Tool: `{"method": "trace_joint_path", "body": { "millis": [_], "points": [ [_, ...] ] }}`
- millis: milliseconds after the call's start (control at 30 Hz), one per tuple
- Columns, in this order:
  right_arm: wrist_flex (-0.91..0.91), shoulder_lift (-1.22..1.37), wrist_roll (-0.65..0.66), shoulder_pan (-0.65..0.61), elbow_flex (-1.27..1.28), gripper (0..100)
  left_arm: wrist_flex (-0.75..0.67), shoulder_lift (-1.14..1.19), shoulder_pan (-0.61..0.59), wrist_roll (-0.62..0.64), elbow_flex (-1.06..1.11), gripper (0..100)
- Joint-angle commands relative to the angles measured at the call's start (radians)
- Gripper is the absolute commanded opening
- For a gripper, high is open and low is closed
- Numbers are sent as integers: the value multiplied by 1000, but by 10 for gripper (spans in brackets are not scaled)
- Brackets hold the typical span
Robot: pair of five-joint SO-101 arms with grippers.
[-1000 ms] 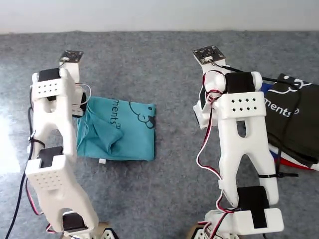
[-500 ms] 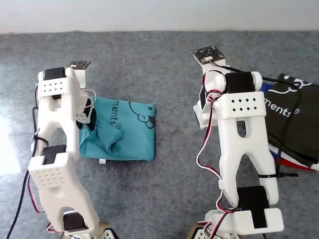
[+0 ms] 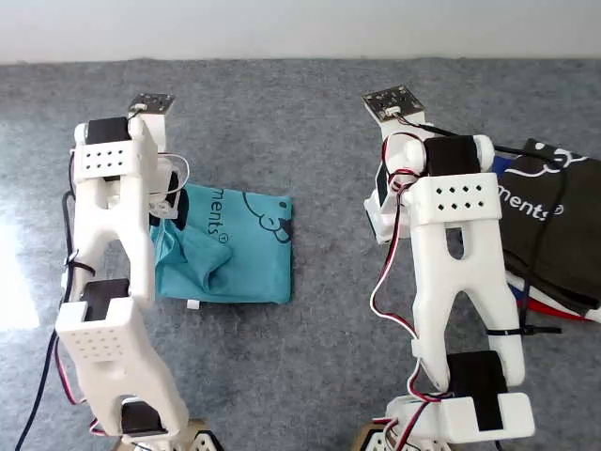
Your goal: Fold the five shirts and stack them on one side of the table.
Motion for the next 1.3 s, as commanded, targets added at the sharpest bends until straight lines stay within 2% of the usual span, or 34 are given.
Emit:
{"method": "trace_joint_path", "body": {
  "millis": [0,300,633,800,933,1100,1267],
  "points": [
    [36,-33,9,10,2,10,8,8,6,9,-27,145],
    [36,-33,9,10,2,10,-18,98,-26,11,-33,142],
    [35,-31,9,10,2,10,-57,104,-29,11,-33,21],
    [35,-31,11,10,2,10,-92,104,-29,12,-30,21],
    [35,-31,11,10,2,10,-61,95,-26,11,-33,29],
    [35,-31,11,10,2,10,35,92,-32,6,-42,127],
    [35,-31,11,10,2,10,31,75,-46,6,-54,137]
  ]
}}
